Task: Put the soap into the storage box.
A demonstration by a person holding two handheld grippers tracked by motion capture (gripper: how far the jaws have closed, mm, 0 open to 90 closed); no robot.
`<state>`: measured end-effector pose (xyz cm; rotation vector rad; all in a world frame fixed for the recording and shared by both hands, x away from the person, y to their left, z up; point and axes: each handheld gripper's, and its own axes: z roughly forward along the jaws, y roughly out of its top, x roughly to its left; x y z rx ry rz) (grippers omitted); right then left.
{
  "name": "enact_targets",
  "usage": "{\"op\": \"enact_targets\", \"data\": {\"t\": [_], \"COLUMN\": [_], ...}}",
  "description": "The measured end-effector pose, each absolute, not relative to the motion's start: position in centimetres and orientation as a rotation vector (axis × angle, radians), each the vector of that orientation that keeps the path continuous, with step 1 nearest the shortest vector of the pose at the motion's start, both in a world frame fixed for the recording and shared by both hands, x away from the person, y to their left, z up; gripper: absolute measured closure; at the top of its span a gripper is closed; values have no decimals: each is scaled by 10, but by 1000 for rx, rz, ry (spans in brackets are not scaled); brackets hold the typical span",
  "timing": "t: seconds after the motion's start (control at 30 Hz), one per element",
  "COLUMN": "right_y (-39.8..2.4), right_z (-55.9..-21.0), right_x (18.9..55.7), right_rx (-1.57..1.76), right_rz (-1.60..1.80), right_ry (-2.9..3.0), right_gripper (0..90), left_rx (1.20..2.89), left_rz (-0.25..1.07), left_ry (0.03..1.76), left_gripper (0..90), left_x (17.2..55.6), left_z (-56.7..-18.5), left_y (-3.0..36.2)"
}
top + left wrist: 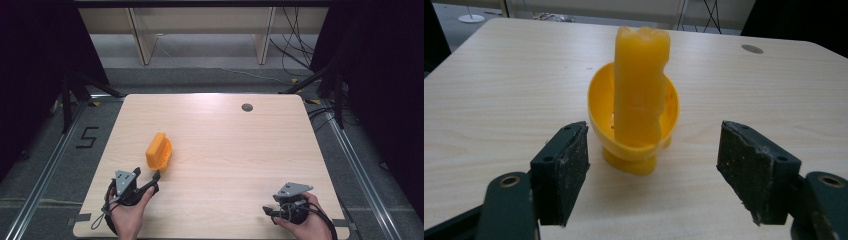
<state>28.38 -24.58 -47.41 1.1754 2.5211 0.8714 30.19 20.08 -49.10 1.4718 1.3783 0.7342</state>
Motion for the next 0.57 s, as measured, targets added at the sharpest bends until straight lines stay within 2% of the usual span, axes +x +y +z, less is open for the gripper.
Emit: {"op": "enact_targets", "data": {"t": [0.57], "right_y": [-246], "right_z": [-472], "right_x": [283], "right_rx": [1193], "right_rz": [847], "right_ry": [2537], "right_gripper": [445], "left_rx": [1483], "left_rz": [691], "left_ry": [1400], "left_gripper": [263], "left_x": [300], "left_z": [-501], "left_y": [201]}}
